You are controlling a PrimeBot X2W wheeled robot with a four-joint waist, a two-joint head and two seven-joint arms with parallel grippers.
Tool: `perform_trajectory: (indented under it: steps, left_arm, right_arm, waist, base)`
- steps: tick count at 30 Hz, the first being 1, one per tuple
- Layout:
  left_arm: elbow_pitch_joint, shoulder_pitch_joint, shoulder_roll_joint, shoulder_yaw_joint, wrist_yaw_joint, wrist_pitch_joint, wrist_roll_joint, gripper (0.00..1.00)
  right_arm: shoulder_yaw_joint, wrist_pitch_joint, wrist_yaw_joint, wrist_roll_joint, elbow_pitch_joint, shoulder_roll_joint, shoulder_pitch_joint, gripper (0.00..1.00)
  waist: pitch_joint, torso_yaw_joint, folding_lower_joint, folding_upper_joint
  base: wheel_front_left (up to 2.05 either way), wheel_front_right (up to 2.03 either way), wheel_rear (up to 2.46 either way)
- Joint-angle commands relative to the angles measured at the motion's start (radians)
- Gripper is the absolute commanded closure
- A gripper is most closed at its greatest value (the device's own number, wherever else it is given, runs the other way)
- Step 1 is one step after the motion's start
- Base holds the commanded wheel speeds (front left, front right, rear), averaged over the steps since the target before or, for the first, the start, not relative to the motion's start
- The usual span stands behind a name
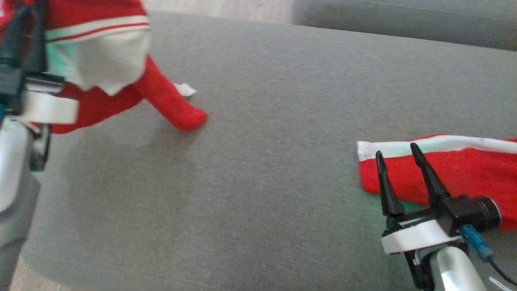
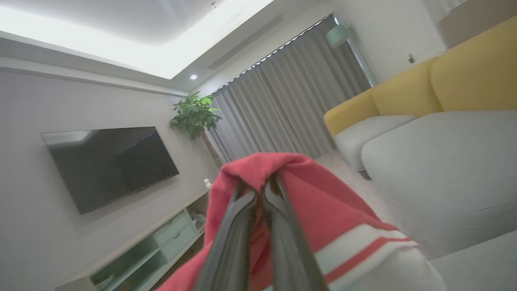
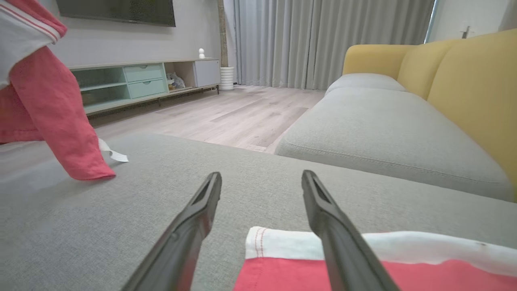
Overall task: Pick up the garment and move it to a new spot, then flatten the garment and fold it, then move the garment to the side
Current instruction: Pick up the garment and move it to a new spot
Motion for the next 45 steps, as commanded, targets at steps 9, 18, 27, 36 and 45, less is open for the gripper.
perform_trajectory:
  steps: [9,18,27,36,45]
  left_arm:
    - [0.019,0.069,0.046,0.094,0.033,-0.007,-0.068,1.00]
    - [0.087,0.290,-0.129,0.116,-0.010,-0.015,-0.152,0.00]
    - [-0.087,0.488,-0.299,0.254,0.019,-0.015,-0.094,0.00]
    - [-0.286,0.709,-0.426,0.270,-0.026,-0.015,0.012,0.00]
    - [-0.378,0.878,-0.455,0.170,-0.026,-0.015,0.126,0.00]
  right_arm:
    - [0.030,-0.002,0.007,-0.042,-0.024,-0.002,-0.009,0.00]
    - [0.035,-0.002,0.007,-0.046,-0.006,-0.002,-0.009,0.00]
    - [0.047,-0.002,0.007,-0.048,0.016,-0.008,0.001,0.00]
    - [0.046,-0.002,0.007,-0.009,0.017,-0.012,0.052,0.00]
    - [0.052,-0.002,0.007,0.038,-0.002,-0.004,0.139,0.00]
  waist:
    - [0.025,0.073,0.0001,0.0000]
    - [0.006,0.031,0.0001,0.0000]
    - [-0.050,-0.068,0.0001,0.0000]
    - [-0.149,-0.195,0.0001,0.0000]
    - [-0.203,-0.258,0.0001,0.0000]
  base:
    - [0.00,0.00,0.00]
    - [0.00,0.00,0.00]
    - [0.00,0.00,0.00]
    - [0.00,0.00,0.00]
    - [0.00,0.00,0.00]
